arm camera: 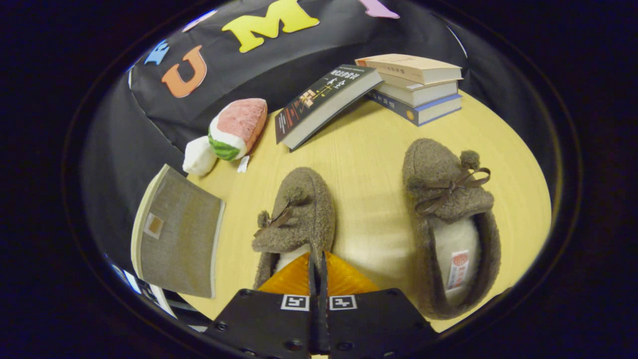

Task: Open the storage box then place both shoes into the box .Put the left shoe in first, then the right shoe, with the right side of both shoes facing outward in a uniform manner.

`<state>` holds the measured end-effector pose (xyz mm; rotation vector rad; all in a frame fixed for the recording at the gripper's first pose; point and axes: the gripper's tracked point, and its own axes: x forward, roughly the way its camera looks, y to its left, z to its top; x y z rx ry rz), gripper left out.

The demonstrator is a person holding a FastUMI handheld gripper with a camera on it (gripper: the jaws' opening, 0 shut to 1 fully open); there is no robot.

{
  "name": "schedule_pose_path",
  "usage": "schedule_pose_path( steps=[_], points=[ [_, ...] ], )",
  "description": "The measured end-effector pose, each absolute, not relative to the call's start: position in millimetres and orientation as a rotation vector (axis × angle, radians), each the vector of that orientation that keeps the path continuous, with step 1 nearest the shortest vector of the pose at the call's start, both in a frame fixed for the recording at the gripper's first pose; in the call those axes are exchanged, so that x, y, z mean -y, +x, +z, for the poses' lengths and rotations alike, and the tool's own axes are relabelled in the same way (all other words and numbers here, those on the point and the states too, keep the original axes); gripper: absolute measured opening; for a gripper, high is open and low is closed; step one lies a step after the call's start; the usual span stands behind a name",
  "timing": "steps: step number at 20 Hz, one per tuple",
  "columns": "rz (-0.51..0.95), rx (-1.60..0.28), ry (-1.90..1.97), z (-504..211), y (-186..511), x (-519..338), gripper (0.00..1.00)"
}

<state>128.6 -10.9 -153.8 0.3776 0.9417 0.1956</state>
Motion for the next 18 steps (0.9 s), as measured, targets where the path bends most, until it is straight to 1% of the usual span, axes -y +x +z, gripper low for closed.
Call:
schedule_pose_path(
  steps=[5,9,15,18],
  points=[
    [0.244,-0.888,0.475,-121,121,-4,0.00],
    [0.305,-0.824,0.564,-67,115,-35,0.00],
    [0.382,-0.683,0.562,33,114,-113,0.00],
    [0.403,-0.619,0.567,71,118,-167,0.00]
  ],
)
